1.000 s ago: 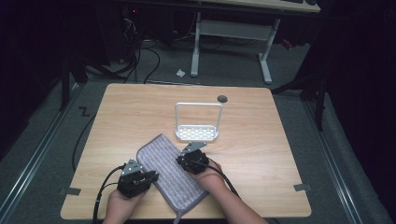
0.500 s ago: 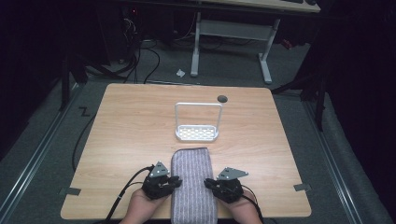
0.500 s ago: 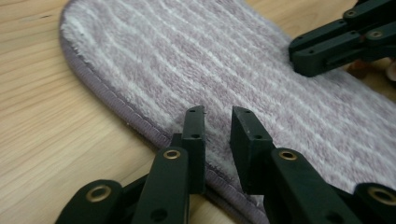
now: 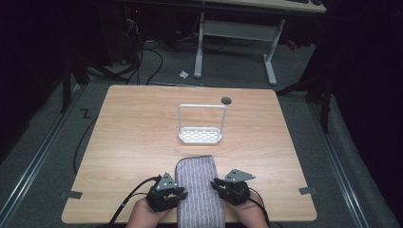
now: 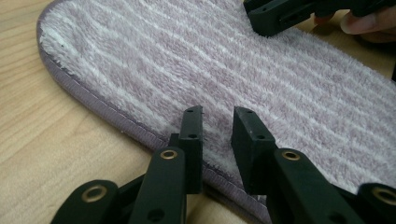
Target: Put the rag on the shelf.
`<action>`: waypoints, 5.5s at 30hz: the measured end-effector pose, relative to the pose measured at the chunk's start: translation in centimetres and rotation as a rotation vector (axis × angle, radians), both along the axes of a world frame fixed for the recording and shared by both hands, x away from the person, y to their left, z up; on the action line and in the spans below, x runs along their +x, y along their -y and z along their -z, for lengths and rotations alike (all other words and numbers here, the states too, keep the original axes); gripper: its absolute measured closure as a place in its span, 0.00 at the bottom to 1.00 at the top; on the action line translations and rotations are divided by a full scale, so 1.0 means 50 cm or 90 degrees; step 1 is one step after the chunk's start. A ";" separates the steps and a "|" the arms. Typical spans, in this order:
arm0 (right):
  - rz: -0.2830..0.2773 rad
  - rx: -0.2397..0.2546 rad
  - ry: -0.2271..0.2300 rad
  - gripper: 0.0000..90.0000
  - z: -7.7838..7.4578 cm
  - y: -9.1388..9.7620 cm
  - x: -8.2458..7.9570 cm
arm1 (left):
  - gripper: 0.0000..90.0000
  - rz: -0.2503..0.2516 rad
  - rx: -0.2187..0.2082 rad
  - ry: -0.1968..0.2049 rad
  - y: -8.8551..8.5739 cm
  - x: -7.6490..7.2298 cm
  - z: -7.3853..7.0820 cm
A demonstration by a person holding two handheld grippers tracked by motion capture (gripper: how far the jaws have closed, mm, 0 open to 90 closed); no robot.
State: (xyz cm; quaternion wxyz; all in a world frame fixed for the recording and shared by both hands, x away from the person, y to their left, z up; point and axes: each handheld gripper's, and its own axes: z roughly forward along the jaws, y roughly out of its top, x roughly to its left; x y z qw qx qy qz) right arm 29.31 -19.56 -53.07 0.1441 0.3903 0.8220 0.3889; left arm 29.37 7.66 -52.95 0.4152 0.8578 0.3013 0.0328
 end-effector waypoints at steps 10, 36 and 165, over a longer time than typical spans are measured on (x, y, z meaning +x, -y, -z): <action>-0.024 0.007 0.026 0.82 -0.021 -0.007 -0.011 | 0.51 -0.175 -0.029 0.033 -0.031 0.074 -0.023; 0.085 0.037 0.030 0.59 -0.026 0.013 0.075 | 0.87 -0.202 -0.037 0.003 0.023 0.131 0.014; 0.186 0.130 0.376 0.93 -0.441 -0.014 0.376 | 0.91 -0.259 -0.158 0.345 0.056 0.411 -0.428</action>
